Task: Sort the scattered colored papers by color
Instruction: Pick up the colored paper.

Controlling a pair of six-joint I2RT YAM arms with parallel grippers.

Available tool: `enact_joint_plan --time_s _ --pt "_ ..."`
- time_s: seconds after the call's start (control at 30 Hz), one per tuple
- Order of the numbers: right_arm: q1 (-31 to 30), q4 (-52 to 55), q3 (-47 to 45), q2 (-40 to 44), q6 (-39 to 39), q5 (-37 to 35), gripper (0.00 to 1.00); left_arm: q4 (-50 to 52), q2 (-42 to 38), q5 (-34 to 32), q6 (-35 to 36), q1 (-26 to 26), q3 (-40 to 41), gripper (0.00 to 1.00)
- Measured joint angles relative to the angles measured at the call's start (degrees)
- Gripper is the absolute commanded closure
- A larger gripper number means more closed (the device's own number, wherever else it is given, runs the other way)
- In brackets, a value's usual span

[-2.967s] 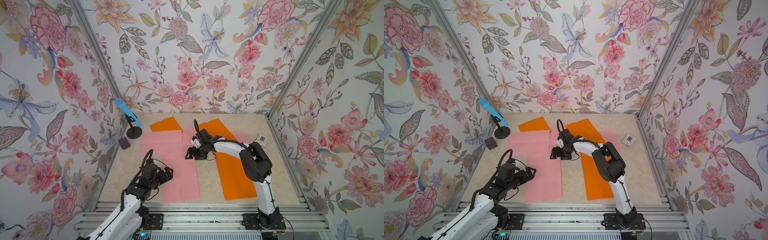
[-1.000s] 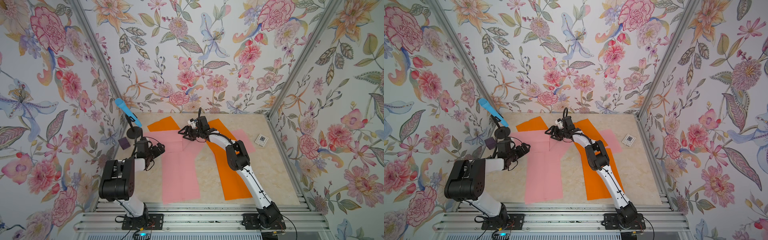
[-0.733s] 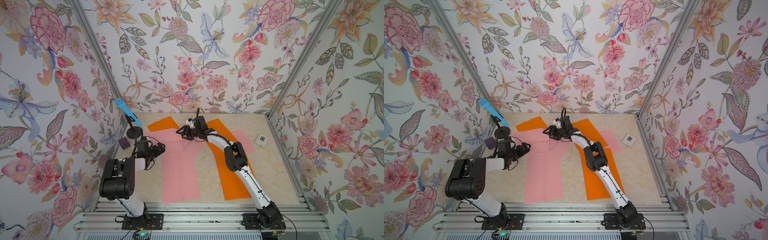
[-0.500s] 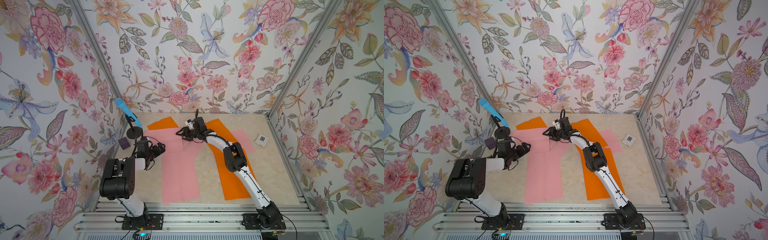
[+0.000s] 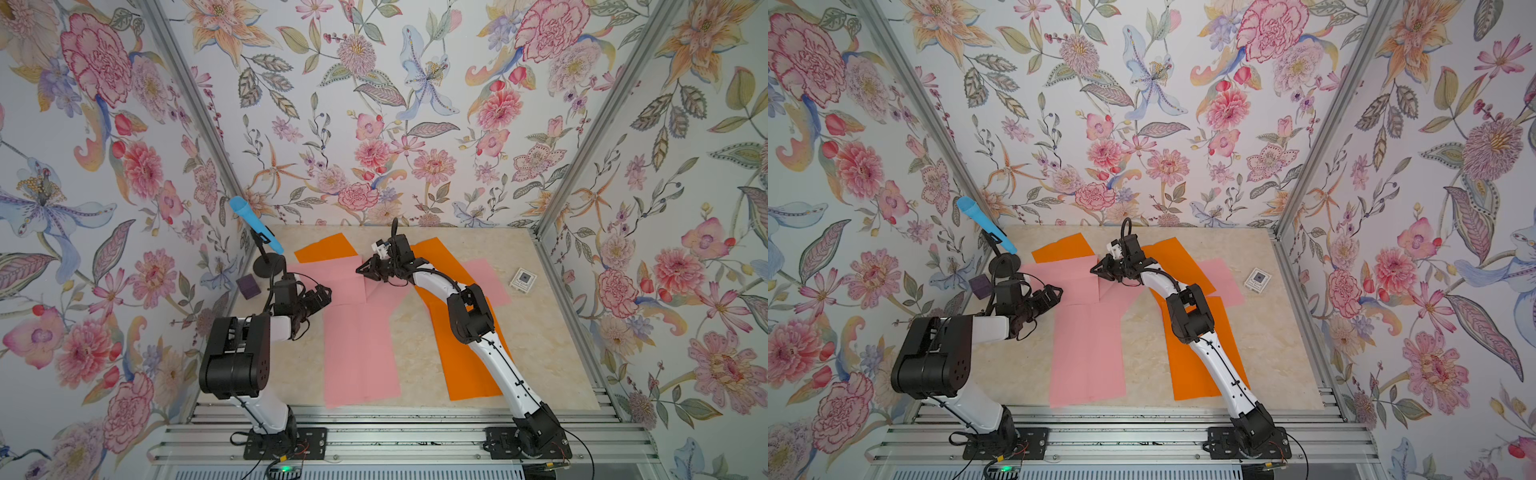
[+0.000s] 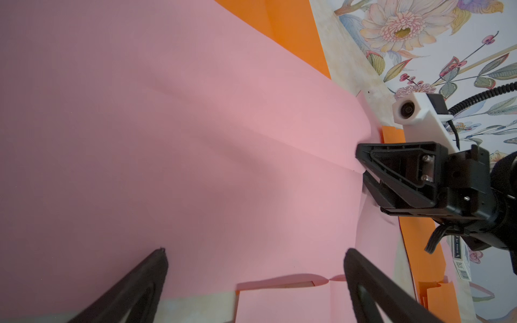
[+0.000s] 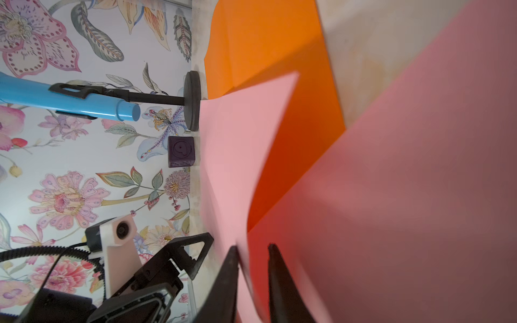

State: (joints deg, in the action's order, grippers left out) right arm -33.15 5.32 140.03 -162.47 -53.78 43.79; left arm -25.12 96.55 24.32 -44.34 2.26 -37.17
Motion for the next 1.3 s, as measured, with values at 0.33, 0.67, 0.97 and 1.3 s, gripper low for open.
enact_joint_plan --time_s 0.33,0.67,0.97,1.3 --pt "1.4 0.0 0.6 0.0 0.3 -1.1 0.99 2.4 -6.0 1.3 -1.4 0.0 -0.2 0.0" --pt "3.8 2.3 0.0 5.6 1.9 -5.0 1.0 -5.6 -17.5 0.7 -15.6 -5.0 6.8 0.0" --pt "3.9 1.5 -4.8 17.6 2.5 -8.9 1.0 -27.5 -15.4 -10.8 -33.4 -16.4 17.7 0.0" --pt "4.8 -4.2 -25.1 33.6 1.2 -10.2 1.0 -59.9 18.1 -15.8 -48.7 -18.2 11.5 0.0"
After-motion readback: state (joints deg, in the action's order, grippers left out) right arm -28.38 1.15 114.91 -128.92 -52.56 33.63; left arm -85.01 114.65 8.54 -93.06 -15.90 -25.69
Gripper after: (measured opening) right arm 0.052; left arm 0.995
